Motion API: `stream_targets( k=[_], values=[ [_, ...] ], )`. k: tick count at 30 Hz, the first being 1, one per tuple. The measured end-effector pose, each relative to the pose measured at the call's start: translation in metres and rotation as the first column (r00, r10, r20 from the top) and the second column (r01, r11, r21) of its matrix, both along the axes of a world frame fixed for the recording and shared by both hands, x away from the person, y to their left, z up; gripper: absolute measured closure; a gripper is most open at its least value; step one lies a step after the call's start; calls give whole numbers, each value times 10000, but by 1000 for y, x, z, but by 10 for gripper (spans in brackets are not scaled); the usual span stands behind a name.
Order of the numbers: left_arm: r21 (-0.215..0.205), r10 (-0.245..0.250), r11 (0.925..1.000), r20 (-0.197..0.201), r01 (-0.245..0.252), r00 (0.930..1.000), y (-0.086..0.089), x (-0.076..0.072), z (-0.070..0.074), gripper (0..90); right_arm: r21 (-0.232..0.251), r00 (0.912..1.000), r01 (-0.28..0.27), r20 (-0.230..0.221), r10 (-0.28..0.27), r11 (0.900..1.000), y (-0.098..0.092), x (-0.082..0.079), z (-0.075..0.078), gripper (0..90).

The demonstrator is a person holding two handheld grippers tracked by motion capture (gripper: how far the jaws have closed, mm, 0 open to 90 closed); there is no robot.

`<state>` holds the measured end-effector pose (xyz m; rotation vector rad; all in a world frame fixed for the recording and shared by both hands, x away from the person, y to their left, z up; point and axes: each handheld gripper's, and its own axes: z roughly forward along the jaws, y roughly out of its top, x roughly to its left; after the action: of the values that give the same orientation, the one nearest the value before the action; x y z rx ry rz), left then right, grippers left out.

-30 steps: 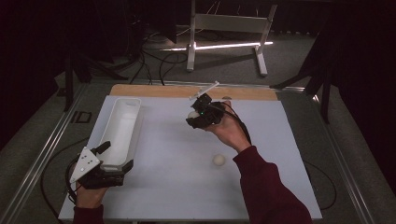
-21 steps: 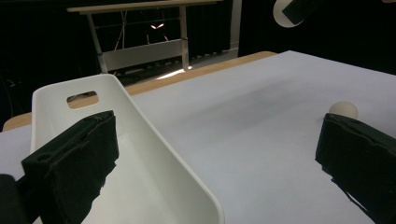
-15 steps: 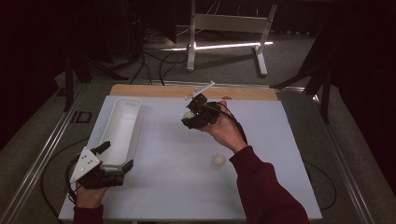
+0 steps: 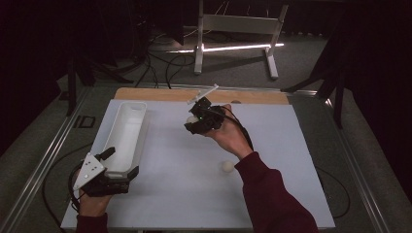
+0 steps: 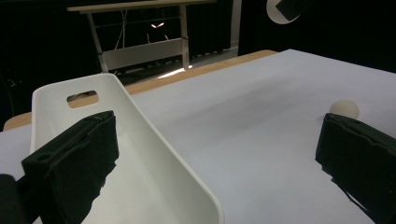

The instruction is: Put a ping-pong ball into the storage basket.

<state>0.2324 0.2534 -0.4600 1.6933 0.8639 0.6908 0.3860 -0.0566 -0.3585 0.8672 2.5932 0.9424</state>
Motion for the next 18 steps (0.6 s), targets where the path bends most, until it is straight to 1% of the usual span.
stream_targets(
  k=[18],
  values=[
    [26, -25, 10000, -7, 25, 10000, 0, 0, 0, 1, 35, 9999, -164, -9, 164, 9999, 12, -2, 1, 502]
  ],
)
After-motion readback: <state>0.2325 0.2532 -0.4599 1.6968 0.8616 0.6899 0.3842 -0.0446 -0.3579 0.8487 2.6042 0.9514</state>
